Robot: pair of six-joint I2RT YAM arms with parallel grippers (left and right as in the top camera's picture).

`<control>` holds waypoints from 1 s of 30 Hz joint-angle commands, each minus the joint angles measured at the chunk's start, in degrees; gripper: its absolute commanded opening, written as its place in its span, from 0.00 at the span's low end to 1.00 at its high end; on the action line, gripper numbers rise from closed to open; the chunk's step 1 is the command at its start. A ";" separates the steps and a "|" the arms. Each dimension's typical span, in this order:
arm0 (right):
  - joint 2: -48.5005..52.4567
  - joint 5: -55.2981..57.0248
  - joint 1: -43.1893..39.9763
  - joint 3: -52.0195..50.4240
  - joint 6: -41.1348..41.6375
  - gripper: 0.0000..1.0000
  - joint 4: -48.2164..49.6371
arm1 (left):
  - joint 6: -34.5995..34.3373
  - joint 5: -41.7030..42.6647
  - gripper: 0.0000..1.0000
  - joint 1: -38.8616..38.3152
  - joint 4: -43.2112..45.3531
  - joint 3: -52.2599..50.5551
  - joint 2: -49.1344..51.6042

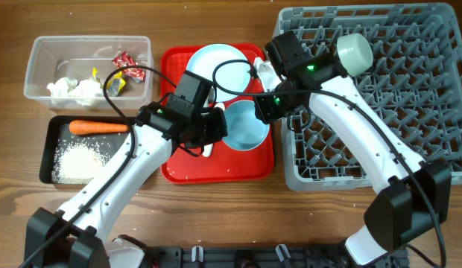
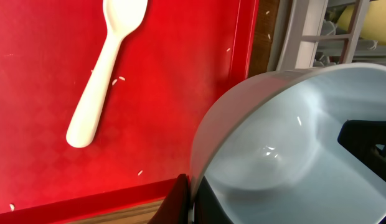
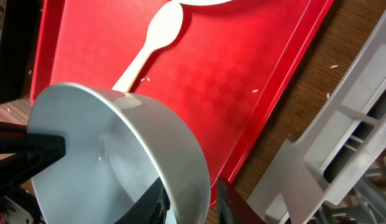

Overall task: Sort waste into correct bins and load items into the dishwasher rack
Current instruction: 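Grasp the light-blue bowl with the right gripper from the left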

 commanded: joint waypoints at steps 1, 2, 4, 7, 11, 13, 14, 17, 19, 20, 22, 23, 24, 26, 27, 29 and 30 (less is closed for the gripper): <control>0.76 -0.90 0.15 -0.46 1.27 0.26 0.13 | 0.85 1.14 0.04 0.26 0.57 1.22 -1.27; 0.76 -0.90 0.15 -0.46 1.25 0.26 0.11 | 0.85 1.14 0.04 0.26 0.57 1.22 -1.27; 0.76 -0.90 0.15 -0.46 1.22 0.25 0.11 | 0.85 1.14 0.04 0.26 0.57 1.22 -1.31; 0.76 -0.90 0.15 -0.46 1.22 0.20 0.13 | 0.85 1.16 0.04 0.26 0.61 1.22 -1.49; 0.76 -0.90 0.15 -0.46 1.16 0.14 0.13 | 0.85 1.14 0.04 0.26 0.59 1.22 -1.97; 0.76 -0.90 0.15 -0.46 1.18 0.12 0.11 | 0.85 1.14 0.04 0.26 0.66 1.22 -2.23; 0.76 -0.90 0.15 -0.46 1.20 0.10 0.11 | 0.85 1.14 0.04 0.26 0.79 1.22 -2.34; 0.76 -0.90 0.15 -0.46 1.27 0.05 0.11 | 0.85 1.16 0.04 0.26 1.11 1.22 -2.54; 0.76 -0.90 0.15 -0.46 1.27 0.04 0.11 | 0.85 1.81 0.04 0.26 1.44 1.22 -2.54; 0.76 -0.90 0.15 -0.46 1.27 0.05 0.11 | 0.85 2.27 0.04 0.26 1.62 1.22 -2.54; 0.76 -0.90 0.15 -0.46 1.27 0.04 0.11 | 0.85 2.95 0.04 0.26 1.92 1.22 -2.54; 0.76 -0.90 0.15 -0.46 1.29 0.04 0.13 | 0.85 3.34 0.04 0.26 2.12 1.22 -2.54; 0.76 -0.90 0.15 -0.46 1.31 0.04 0.15 | 0.87 3.32 0.04 0.26 2.10 1.22 -2.54; 0.76 -0.90 0.15 -0.46 1.31 0.04 0.33 | 0.85 3.32 0.04 0.26 2.12 1.22 -2.54; 0.76 -0.90 0.15 -0.46 1.31 0.04 0.72 | 0.87 3.34 0.04 0.26 2.34 1.22 -2.56; 0.76 -0.90 0.15 -0.46 1.42 0.04 1.77 | 0.87 3.34 0.07 0.26 2.89 1.22 -2.75; 0.76 -0.87 0.15 -0.46 1.60 0.04 2.38 | 0.87 3.50 0.09 0.26 3.30 1.22 -2.93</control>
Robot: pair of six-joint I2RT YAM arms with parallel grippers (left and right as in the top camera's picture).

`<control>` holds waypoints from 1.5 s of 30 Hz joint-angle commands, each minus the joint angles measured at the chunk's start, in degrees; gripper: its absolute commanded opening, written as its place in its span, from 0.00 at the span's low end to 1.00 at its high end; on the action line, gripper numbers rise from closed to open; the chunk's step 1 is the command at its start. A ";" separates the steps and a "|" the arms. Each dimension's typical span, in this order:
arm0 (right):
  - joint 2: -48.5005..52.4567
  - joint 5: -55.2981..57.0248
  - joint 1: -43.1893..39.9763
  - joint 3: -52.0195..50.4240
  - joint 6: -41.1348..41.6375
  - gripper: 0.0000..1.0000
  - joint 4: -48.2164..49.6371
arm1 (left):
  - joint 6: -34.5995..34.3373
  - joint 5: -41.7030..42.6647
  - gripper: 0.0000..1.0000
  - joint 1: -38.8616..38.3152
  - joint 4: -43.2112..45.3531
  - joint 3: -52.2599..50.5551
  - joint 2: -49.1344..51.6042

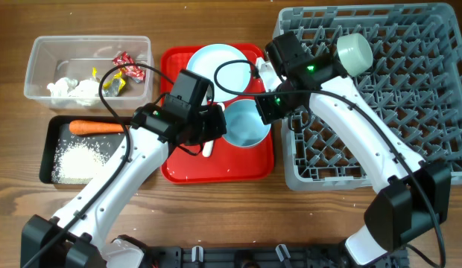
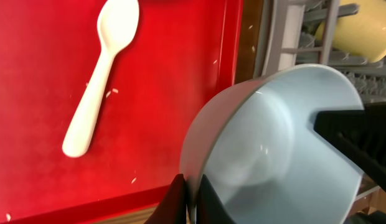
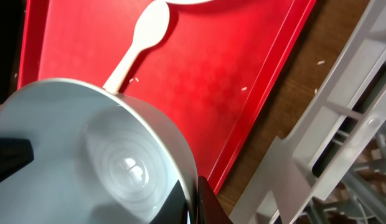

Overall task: Sort waste into correct bins and load items into the dishwasher rack
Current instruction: 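Grasp the light-blue bowl with the right gripper from the left, then open the left gripper and carry the bowl right over the rack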

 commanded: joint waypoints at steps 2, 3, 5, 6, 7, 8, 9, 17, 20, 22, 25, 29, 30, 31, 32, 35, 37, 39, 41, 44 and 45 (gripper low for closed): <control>0.74 -2.71 0.20 -0.07 1.07 0.04 3.02 | 0.90 3.50 0.17 0.00 2.38 1.22 -2.03; 0.74 -2.71 0.17 -0.04 1.11 0.04 3.41 | 0.92 3.50 0.26 0.00 2.64 1.22 -2.38; 0.74 -2.08 0.17 -0.02 1.53 0.04 4.61 | 0.94 3.43 0.46 0.04 3.30 1.22 -3.58; 0.74 -1.09 0.13 0.02 2.36 0.04 5.16 | 0.96 3.37 0.51 0.22 3.52 1.22 -4.15; 0.68 0.11 0.13 0.04 2.75 0.04 5.66 | 0.96 3.23 0.54 0.42 3.61 1.22 -4.63; 0.68 1.27 0.13 0.07 2.73 0.04 6.12 | 0.96 2.93 0.56 0.81 3.63 1.22 -5.29; 0.61 2.29 0.13 0.20 2.73 0.04 6.27 | 0.96 2.34 0.58 1.33 3.58 1.22 -5.97; -0.50 15.78 -2.32 4.76 2.73 0.04 6.16 | 3.96 1.68 0.74 8.70 3.52 1.22 -10.45; -2.32 18.82 -5.03 7.52 2.73 0.04 5.92 | 3.96 1.68 0.95 11.21 3.52 1.20 -10.71; -4.00 22.40 -7.28 8.57 2.12 0.04 6.29 | 3.96 1.68 0.99 12.31 3.30 1.20 -10.56; -6.34 32.24 -10.93 8.66 2.03 0.04 7.82 | 3.93 1.68 1.00 13.16 3.15 1.20 -10.54; -7.26 47.65 -16.26 8.63 -3.10 0.04 10.67 | 3.93 1.57 1.00 13.22 3.13 1.20 -10.54; -7.19 50.16 -17.59 8.61 -3.69 0.04 11.93 | 3.93 1.53 1.00 13.22 3.15 1.20 -10.54; -7.08 51.43 -18.95 8.61 -4.15 0.04 13.44 | 3.93 1.53 1.00 13.22 3.13 1.20 -10.54; -7.08 51.78 -20.02 8.61 -4.52 0.04 14.82 | 3.93 1.53 1.00 13.22 3.15 1.20 -10.54; -7.06 51.74 -23.82 8.61 -10.49 0.04 21.24 | 3.93 1.53 1.00 13.22 3.15 1.20 -10.54; -7.06 51.74 -25.44 8.61 -14.43 0.04 24.55 | 3.93 1.53 1.00 13.22 3.15 1.20 -10.49; -7.06 51.74 -26.95 8.61 -17.25 0.04 27.32 | 3.93 1.53 1.00 13.22 3.15 1.20 -10.49; -6.91 51.74 -28.13 8.61 -18.23 0.04 29.05 | 3.93 1.53 1.00 13.22 3.15 1.20 -10.49; -6.27 52.81 -29.90 8.33 -19.30 0.04 31.39 | 3.93 1.53 1.00 13.22 3.15 1.20 -10.49; -5.92 54.16 -30.53 8.24 -19.17 0.04 32.09 | 3.93 1.53 1.00 13.22 3.13 1.20 -10.49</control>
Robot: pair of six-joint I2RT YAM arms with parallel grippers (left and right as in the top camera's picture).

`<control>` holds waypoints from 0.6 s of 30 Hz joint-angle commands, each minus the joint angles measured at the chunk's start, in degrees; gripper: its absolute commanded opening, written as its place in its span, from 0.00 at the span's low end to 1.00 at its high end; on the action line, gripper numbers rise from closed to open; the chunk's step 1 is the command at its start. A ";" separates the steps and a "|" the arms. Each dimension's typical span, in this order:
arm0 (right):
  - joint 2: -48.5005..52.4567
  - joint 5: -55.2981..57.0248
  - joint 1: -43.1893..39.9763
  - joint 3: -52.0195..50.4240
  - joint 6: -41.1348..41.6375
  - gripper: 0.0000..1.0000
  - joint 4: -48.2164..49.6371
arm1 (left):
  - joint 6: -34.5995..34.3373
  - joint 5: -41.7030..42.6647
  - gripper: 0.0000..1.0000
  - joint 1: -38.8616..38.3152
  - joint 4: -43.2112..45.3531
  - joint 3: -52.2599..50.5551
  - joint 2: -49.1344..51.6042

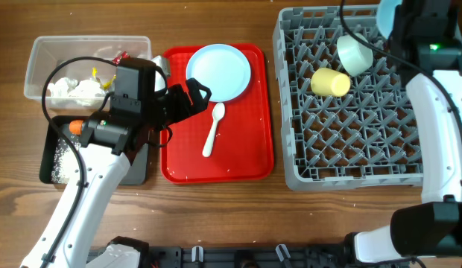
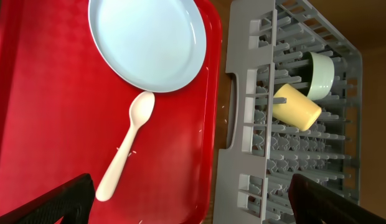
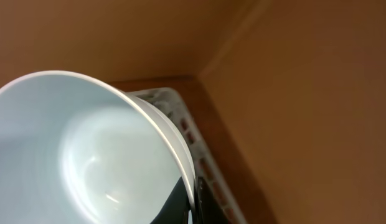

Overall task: Sort waste into correct bins and load items into the dishwasher rack
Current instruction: 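Open the left gripper and carry the bowl right over the rack, then lower the light-blue bowl toward the rack's right side with right gripper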

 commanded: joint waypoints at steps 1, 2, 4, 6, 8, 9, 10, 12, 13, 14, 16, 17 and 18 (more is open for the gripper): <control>1.09 5.46 -2.27 0.74 -2.91 0.04 2.86 | 0.83 -0.33 1.00 0.28 0.04 1.03 -0.63; 1.68 6.86 -2.80 0.74 -2.95 0.04 3.80 | 0.83 -0.33 1.00 0.28 0.04 1.03 -0.63; 2.82 10.27 -3.69 0.74 -3.34 0.04 5.88 | 0.83 -0.33 1.00 0.28 0.04 1.03 -0.63; 4.42 14.14 -4.35 0.74 -4.52 0.04 8.15 | 0.83 -0.33 1.00 0.28 0.04 1.01 -0.63; 5.68 16.72 -4.52 0.74 -4.48 0.04 9.20 | 0.83 -0.33 1.00 0.28 0.04 1.03 -0.63; 6.45 16.96 -4.52 0.72 -4.35 0.04 9.14 | 0.83 -0.33 1.00 0.28 0.04 1.03 -0.63; 7.13 16.98 -4.52 0.72 -4.24 0.04 8.76 | 0.83 -0.33 1.00 0.28 0.04 1.03 -0.63; 8.48 18.14 -4.52 0.37 -3.93 0.04 8.85 | 0.83 -0.33 1.00 0.28 0.02 1.03 -0.63; 9.16 18.99 -4.52 -0.13 -3.93 0.04 9.44 | 0.83 -0.33 1.00 0.28 0.04 1.03 -0.63; 9.53 19.74 -4.52 -0.50 -3.96 0.04 9.90 | 0.83 -0.33 1.00 0.28 0.02 1.03 -0.63; 11.28 22.86 -4.52 -2.03 -3.91 0.04 11.63 | 0.83 -0.33 1.00 0.28 0.04 1.03 -0.63; 11.85 23.37 -4.52 -2.36 -3.63 0.04 11.78 | 0.83 -0.33 1.00 0.28 0.04 1.03 -0.63; 12.11 23.63 -4.52 -2.69 -2.67 0.04 11.76 | 0.83 -0.33 1.00 0.28 0.02 1.03 -0.63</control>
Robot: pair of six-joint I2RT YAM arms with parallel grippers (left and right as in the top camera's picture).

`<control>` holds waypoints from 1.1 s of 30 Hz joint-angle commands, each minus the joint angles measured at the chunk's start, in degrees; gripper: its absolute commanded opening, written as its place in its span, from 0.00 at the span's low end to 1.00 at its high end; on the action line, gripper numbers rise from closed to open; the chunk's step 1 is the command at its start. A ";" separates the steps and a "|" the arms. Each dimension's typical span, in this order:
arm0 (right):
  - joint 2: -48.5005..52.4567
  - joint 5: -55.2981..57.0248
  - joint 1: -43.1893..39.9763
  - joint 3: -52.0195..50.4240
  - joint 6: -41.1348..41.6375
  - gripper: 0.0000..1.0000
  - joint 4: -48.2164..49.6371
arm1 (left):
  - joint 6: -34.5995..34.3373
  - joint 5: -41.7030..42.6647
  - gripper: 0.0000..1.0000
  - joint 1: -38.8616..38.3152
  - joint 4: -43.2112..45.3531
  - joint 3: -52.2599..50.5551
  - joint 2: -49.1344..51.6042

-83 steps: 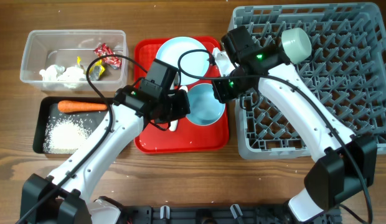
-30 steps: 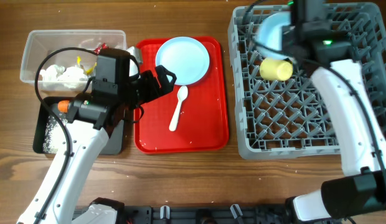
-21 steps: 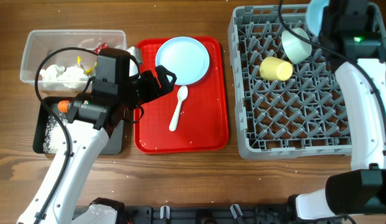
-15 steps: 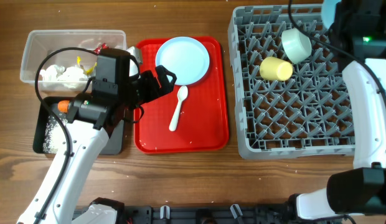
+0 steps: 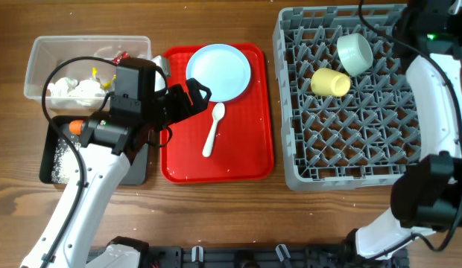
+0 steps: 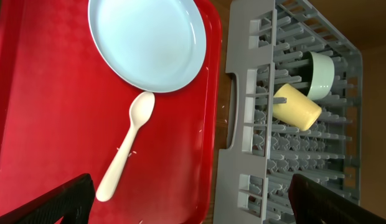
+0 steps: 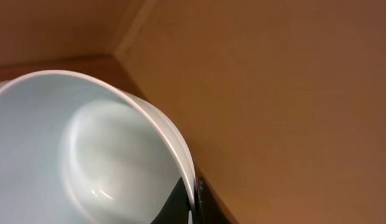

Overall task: Sort waste into correct bins and load items into the dishwasher rack
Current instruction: 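Lower the light-blue bowl toward the rack's right side with right gripper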

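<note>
My right gripper (image 7: 194, 200) is shut on the rim of a pale blue bowl (image 7: 81, 155), held up against a brown wall; the overhead view shows only that arm (image 5: 432, 33) at the rack's far right corner. The grey dishwasher rack (image 5: 365, 160) holds a yellow cup (image 5: 329, 82) and a pale green bowl (image 5: 355, 52). A light blue plate (image 5: 218, 71) and a white spoon (image 5: 212, 128) lie on the red tray (image 5: 246, 160). My left gripper (image 5: 195, 93) hangs open over the tray's left part, with nothing between its fingers (image 6: 62, 200).
A clear bin (image 5: 37, 63) with wrappers and tissue stands at the far left. In front of it a black tray (image 5: 48, 160) holds a carrot (image 5: 97, 126) and rice. Loose rice grains dot the red tray.
The right arm has shifted a little further to the rack's far right corner, and the rack has dropped out of its wrist view. It still holds the bowl. The left arm has not moved.
Both grippers were shut on the pale blue bowl over the red tray's right side. A second later they still held it, tilted a little higher. Then the left gripper was open and back at the tray's left, and the right held the bowl alone beyond the rack.
</note>
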 commanded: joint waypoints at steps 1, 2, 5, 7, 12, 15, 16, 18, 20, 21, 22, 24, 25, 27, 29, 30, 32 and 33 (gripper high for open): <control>2.45 5.42 0.13 -2.03 1.92 0.04 0.48 | 0.70 -0.33 1.00 0.28 0.07 1.03 -0.63; 2.51 5.64 0.13 -2.54 2.47 0.04 0.48 | 0.70 -0.33 1.00 0.28 0.07 1.03 -0.63; 2.64 5.92 0.00 -4.66 4.46 0.04 0.70 | 0.70 -0.33 1.00 0.28 0.07 1.03 -0.63; 2.89 6.58 -0.31 -5.75 5.53 0.04 1.03 | 0.70 -0.33 1.00 0.28 0.07 1.03 -0.63; 3.26 7.17 -2.80 -10.43 6.86 0.04 4.76 | 0.70 -0.33 1.00 0.28 0.07 1.03 -0.63; 3.26 7.15 -4.42 -13.09 6.78 0.04 7.76 | 0.70 -0.33 1.00 0.28 0.07 1.03 -0.63; 3.26 7.10 -4.72 -13.60 6.82 0.04 8.22 | 0.70 -0.33 1.00 0.28 0.07 1.03 -0.63; 3.26 6.71 -5.07 -14.29 7.39 0.04 8.48 | 0.70 -0.33 1.00 0.28 0.07 1.03 -0.63; 3.26 6.69 -5.11 -14.34 8.48 0.05 8.52 | 0.70 -0.33 1.00 0.28 0.07 1.03 -0.63; 3.26 6.67 -5.11 -14.36 8.48 0.04 8.66 | 0.70 -0.33 1.00 0.28 0.07 1.03 -0.63; 3.26 6.49 -5.11 -14.40 8.50 0.04 8.66 | 0.70 -0.33 1.00 0.28 0.07 1.03 -0.63; 3.26 4.70 -5.11 -14.62 8.52 0.04 8.61 | 0.70 -0.33 1.00 0.28 0.07 1.03 -0.63; 3.26 4.42 -5.11 -14.86 8.70 0.04 8.57 | 0.70 -0.33 1.00 0.28 0.04 1.03 -0.63; 3.28 4.28 -5.11 -15.72 8.92 0.04 8.66 | 0.70 -0.33 1.00 0.28 0.07 1.03 -0.63; 3.28 4.26 -5.11 -16.96 8.90 0.04 8.90 | 0.70 -0.33 1.00 0.28 0.04 1.03 -0.63; 3.28 4.26 -5.11 -17.66 8.90 0.04 9.42 | 0.70 -0.33 1.00 0.28 0.07 1.03 -0.63; 3.28 3.98 -5.11 -18.58 8.85 0.05 9.94 | 0.70 -0.33 1.00 0.28 0.07 1.03 -0.63; 3.28 3.10 -5.09 -18.62 8.83 0.04 9.92 | 0.70 -0.33 1.00 0.28 0.07 1.03 -0.63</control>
